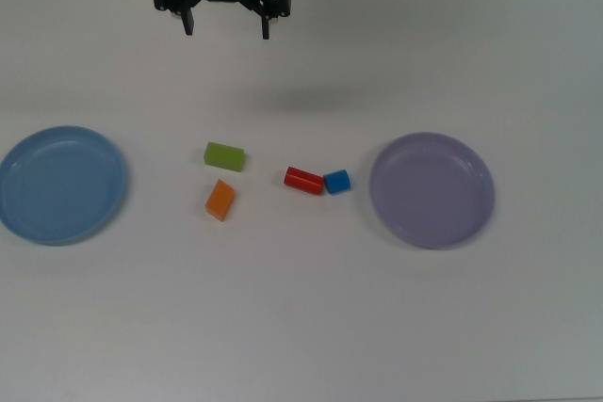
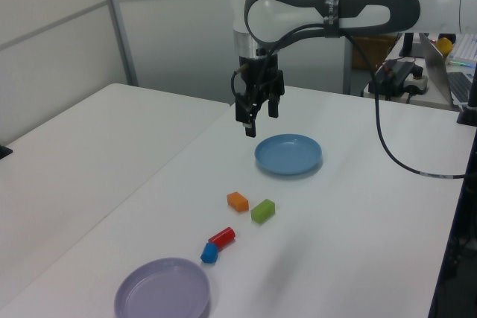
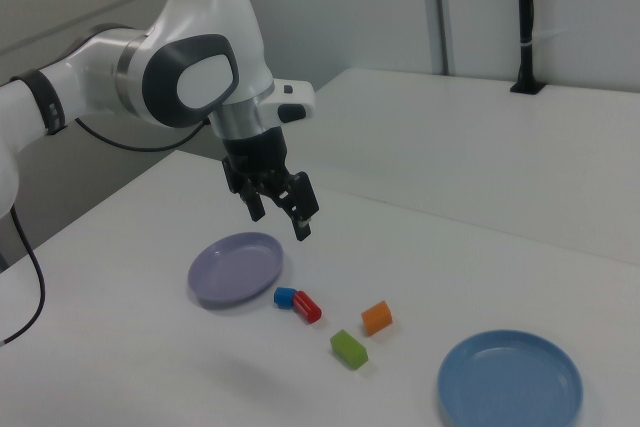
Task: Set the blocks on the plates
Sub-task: 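Lower the open gripper onto the orange block and close it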
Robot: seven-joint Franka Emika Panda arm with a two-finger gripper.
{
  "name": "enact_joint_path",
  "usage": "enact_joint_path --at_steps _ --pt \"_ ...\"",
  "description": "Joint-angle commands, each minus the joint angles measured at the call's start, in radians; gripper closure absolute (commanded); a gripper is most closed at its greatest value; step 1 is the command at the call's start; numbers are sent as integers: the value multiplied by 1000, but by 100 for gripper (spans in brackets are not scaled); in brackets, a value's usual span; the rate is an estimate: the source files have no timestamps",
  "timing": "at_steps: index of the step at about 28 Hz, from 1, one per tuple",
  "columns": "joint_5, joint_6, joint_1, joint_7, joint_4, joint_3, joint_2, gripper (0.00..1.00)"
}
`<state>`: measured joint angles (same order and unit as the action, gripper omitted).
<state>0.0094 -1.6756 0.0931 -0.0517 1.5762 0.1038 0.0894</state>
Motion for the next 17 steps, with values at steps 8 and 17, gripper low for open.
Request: enact_joint_path --at_steps 8,17 --pt "15 -62 11 -22 2 5 59 0" --pt "17 -199 -7 -124 5 16 188 0"
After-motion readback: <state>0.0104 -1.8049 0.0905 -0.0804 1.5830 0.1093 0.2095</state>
